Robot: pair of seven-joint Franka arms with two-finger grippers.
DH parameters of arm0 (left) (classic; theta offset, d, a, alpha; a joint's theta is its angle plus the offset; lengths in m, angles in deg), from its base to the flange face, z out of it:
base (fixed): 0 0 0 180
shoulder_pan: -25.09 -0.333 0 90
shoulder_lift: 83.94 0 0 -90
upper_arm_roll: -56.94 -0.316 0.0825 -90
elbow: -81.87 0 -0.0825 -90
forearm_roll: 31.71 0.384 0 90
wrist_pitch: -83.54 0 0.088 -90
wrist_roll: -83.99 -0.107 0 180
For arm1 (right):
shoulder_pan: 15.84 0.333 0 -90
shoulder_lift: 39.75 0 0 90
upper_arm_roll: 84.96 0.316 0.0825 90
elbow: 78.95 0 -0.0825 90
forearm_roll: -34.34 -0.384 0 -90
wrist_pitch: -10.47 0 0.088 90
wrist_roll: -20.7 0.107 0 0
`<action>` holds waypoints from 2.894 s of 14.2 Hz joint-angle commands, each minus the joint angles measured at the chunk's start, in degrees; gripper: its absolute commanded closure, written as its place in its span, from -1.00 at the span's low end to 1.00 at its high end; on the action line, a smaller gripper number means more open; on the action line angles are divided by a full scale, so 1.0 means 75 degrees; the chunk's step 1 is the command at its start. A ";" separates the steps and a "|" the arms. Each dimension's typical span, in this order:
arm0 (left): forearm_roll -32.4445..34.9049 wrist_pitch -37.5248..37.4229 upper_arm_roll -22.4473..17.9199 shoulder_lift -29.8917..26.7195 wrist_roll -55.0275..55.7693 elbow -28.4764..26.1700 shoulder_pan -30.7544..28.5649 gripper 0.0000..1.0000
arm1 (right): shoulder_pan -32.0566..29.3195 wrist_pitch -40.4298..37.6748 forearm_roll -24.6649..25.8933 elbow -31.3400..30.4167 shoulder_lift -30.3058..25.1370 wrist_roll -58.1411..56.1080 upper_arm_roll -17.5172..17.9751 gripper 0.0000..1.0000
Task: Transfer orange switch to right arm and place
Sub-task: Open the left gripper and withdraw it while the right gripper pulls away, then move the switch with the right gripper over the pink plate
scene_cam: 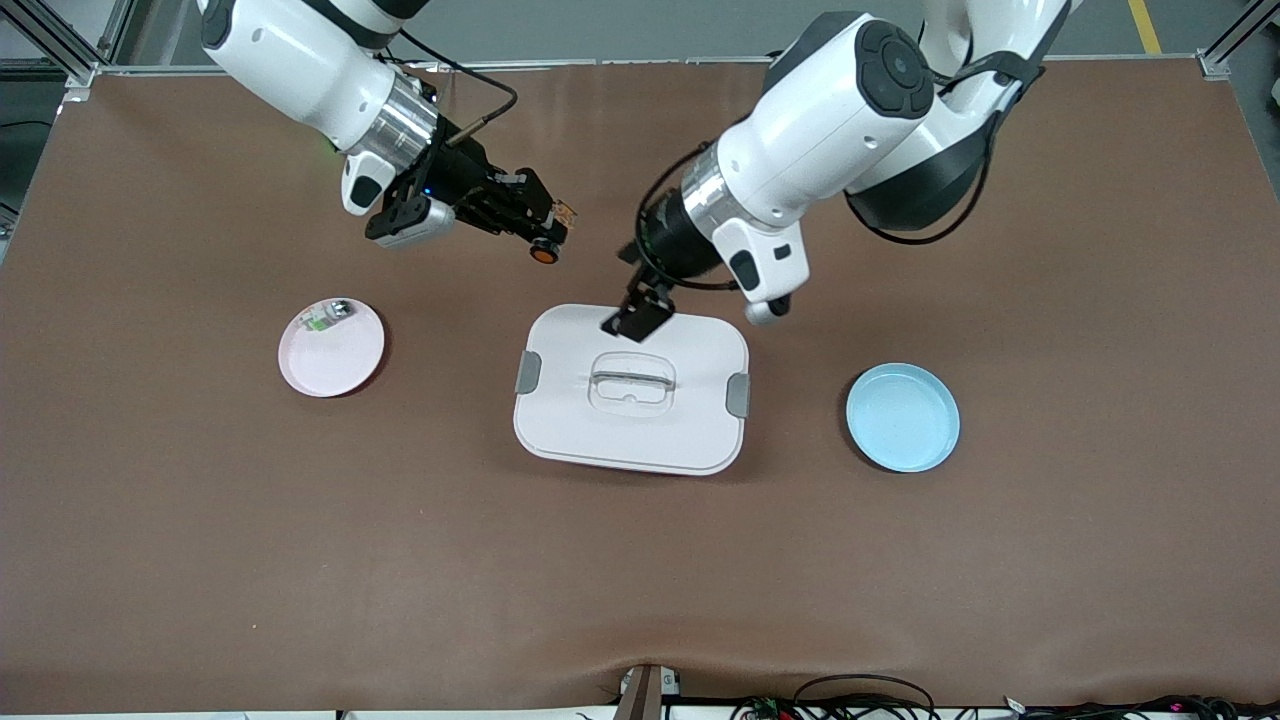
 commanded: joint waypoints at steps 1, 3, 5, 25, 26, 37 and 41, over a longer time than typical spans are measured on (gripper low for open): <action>0.0964 -0.0437 -0.0082 -0.0109 -0.0843 -0.0045 -0.0138 -1.00 | -0.0029 -0.0704 0.1291 0.0136 -0.0046 -0.0344 -0.0091 1.00; 0.1200 -0.0777 -0.0093 -0.0109 -0.1920 -0.0069 -0.0466 -1.00 | -0.0355 -0.1465 0.2230 0.0148 -0.0093 -0.1466 -0.0091 1.00; 0.1644 -0.1070 -0.0093 -0.0109 -0.3162 -0.0081 -0.0747 -1.00 | -0.0766 -0.2075 0.2992 0.0148 -0.0210 -0.2719 -0.0091 1.00; 0.2843 -0.4679 -0.1834 -0.2122 -1.1495 -0.0233 -0.1783 -1.00 | -0.4717 -0.1016 0.5621 -0.1408 0.0130 -1.3201 -0.0079 1.00; 0.2482 -0.4750 -0.2222 -0.2321 -1.2045 -0.0280 -0.1676 -1.00 | -0.4740 -0.0664 0.5621 -0.1655 0.0130 -1.3226 -0.0091 1.00; 0.1681 -0.4751 -0.3761 -0.4045 -1.4523 -0.1932 -0.1194 -1.00 | -0.4694 0.0966 0.5610 -0.2629 0.1113 -1.3589 -0.0079 1.00; 0.1681 -0.4657 -0.3714 -0.4421 -1.4371 -0.2448 -0.1217 -1.00 | -0.4647 0.1319 0.5610 -0.2770 0.1535 -1.3589 -0.0079 1.00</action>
